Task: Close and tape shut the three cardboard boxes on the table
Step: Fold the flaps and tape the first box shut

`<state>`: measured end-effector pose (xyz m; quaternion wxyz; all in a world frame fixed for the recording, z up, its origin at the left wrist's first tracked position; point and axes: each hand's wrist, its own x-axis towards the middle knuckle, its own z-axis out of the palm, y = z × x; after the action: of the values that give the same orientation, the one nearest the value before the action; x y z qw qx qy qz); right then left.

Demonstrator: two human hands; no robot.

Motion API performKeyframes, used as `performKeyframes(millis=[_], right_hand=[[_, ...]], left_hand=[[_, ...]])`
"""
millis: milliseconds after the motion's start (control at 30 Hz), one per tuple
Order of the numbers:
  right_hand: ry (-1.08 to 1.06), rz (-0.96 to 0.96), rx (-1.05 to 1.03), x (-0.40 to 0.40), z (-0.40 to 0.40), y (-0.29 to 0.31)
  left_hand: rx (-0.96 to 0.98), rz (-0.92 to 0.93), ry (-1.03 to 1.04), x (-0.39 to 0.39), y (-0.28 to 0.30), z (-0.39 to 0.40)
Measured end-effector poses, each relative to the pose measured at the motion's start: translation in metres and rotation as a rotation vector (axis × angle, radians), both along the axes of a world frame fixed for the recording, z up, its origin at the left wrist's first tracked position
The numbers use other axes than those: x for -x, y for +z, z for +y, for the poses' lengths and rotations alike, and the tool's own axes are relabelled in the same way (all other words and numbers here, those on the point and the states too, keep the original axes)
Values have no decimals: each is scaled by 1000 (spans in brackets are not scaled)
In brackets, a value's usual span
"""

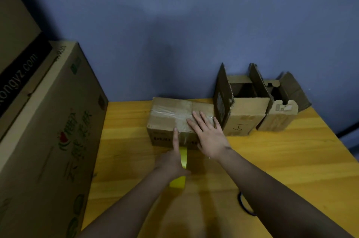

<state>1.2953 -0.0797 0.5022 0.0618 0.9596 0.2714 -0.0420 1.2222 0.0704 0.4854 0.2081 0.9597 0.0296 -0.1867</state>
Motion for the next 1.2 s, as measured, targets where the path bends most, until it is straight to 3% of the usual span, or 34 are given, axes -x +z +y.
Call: performKeyframes(millis=[100,200,300,333,400,467,567,733,867,1000,1200], right_hand=[[-18,47,-89,1,-4,3],[-87,15,-384,9,-21,7],[-407,-116,-668,37,-65,-5],[-565,-98,-661,51,-84,-15],[-771,50,-416,82,-120,-41],[-795,238,-134,109,-139,-66],[-789,299,30,127,-141,-88],[-884,308,1,117,-129,-91],[-1023,404,-174,109,-134,-82],[-935,499,-434,105,-141,-67],[-505,642,-621,92,-114,-10]], left_hand=[[13,14,3,0,-4,2],[-9,20,6,2,-5,3],[-15,23,5,2,-3,3],[-21,26,8,2,-2,3],[-26,32,10,2,-3,3],[-22,37,11,1,-4,3],[-11,44,17,2,-5,4],[39,32,23,4,-7,8],[53,29,34,7,-7,10],[72,35,42,8,-5,10],[72,29,41,10,-4,11]])
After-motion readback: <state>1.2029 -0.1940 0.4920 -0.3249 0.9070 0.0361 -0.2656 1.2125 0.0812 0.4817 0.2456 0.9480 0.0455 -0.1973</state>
